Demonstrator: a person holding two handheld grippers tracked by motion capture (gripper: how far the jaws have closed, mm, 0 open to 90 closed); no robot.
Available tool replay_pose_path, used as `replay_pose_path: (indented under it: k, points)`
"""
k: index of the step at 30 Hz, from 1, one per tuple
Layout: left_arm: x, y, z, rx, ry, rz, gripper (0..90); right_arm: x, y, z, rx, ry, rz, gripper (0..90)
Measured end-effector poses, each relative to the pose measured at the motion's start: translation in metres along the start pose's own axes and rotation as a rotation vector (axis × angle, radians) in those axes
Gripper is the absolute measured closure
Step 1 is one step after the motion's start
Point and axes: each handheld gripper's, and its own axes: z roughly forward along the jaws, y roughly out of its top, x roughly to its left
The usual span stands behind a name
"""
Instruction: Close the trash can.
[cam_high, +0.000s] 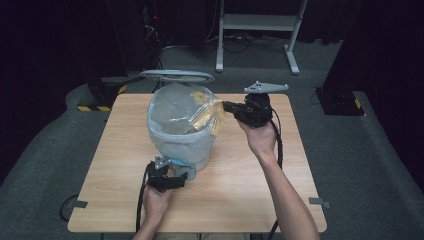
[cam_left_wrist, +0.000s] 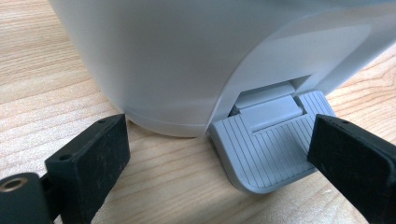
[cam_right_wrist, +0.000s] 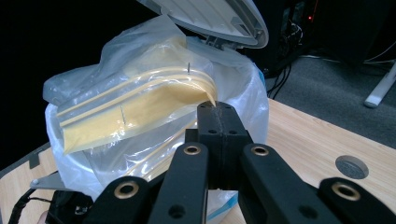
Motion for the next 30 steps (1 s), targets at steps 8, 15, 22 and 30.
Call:
replay_pose_path:
  k: [8, 15, 22, 30]
  points:
    - [0.0, 0.0, 0.0, 0.001, 0.0, 0.0, 5.8, 0.0, 0.006, 0.008, 0.002, -0.001, 0.004, 90.0]
    - [0.0, 0.0, 0.0, 0.0, 0.0, 0.0, 5.8, 0.002, 0.01, 0.02, 0.013, -0.001, 0.005, 90.0]
    - [0.0, 0.0, 0.0, 0.001, 0.0, 0.0, 5.8, 0.003, 0.013, 0.031, 0.019, -0.003, 0.009, 90.0]
    - [0.0, 0.0, 0.0, 0.0, 0.0, 0.0, 5.8, 0.0, 0.013, 0.043, 0.034, -0.01, 0.019, 90.0]
